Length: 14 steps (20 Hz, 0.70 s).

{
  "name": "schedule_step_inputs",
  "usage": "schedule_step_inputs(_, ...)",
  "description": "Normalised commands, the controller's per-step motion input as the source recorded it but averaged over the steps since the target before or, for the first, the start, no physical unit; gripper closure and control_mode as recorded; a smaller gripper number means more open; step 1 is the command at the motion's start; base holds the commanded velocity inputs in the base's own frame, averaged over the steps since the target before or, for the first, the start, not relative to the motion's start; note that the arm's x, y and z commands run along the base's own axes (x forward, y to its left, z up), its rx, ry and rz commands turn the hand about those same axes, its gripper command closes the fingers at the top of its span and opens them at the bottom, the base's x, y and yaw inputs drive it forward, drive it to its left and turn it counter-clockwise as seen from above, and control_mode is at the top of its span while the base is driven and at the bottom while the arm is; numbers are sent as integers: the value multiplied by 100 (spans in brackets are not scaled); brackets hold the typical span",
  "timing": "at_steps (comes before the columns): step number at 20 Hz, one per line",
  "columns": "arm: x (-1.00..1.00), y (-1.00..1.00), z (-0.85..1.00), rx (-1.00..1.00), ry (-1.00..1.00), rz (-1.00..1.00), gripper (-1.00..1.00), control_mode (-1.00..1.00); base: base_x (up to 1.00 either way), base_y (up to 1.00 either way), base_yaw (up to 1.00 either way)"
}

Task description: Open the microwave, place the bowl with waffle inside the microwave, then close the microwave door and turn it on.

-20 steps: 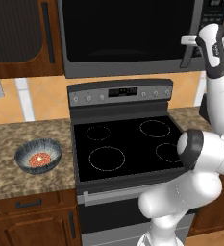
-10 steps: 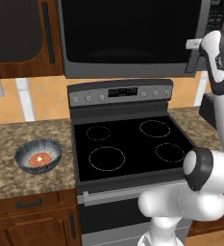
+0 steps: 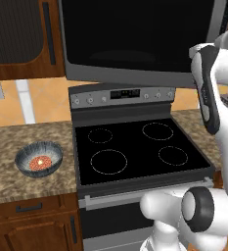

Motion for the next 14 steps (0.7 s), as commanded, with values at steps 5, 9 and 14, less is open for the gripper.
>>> schedule_step_inputs(5, -87, 10, -26, -19, -3, -52, 100, -100, 0, 0, 0)
schedule_step_inputs(9, -80, 26, -16, -16, 0, -55, 100, -100, 0, 0, 0)
schedule_step_inputs(14, -100, 35, 0, -4, -14, -27, 100, -100, 0, 0, 0)
